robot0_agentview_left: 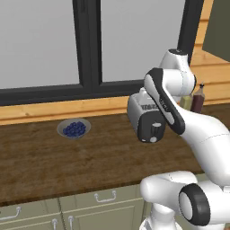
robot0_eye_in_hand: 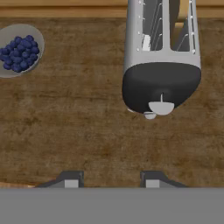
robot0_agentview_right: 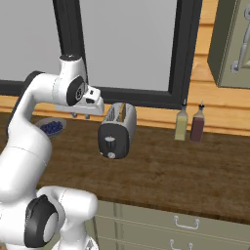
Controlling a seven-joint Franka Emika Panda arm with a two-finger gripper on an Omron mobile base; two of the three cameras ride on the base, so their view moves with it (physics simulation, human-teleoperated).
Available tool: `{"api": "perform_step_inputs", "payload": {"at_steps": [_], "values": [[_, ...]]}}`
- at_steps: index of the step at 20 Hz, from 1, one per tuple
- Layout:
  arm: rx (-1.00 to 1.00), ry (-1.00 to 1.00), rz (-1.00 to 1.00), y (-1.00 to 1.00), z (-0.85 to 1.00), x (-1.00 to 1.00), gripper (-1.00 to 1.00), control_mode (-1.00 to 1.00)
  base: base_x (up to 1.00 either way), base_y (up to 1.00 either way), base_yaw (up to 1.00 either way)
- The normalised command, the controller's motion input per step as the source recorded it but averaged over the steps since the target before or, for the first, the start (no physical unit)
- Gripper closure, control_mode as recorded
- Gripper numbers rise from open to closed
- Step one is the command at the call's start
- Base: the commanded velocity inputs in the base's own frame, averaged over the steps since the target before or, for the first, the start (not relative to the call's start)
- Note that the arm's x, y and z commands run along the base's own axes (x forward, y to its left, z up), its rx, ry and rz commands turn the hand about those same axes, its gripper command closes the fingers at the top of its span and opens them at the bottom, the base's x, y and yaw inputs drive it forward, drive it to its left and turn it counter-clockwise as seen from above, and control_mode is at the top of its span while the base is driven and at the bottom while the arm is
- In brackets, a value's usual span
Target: Start the toaster. Once the lever pops up, take the bread to the plate on the dining counter.
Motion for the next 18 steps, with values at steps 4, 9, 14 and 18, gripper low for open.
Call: {"api": "perform_step_inputs", "payload": {"at_steps": [4,9,14,18], "values": [[0.00,-0.02,0.00,-0.07,-0.05,-0.04,-1.00,-1.00,0.00,0.00,0.00],[0.00,-0.01,0.00,-0.37,-0.34,0.00,-1.00,-1.00,0.00,0.00,0.00],[0.00,-0.02,0.00,-0.34,-0.47,0.00,-1.00,-1.00,0.00,0.00,0.00],[0.00,-0.03,0.01,-0.06,-0.51,0.04,-1.00,-1.00,0.00,0.00,0.00]]}}
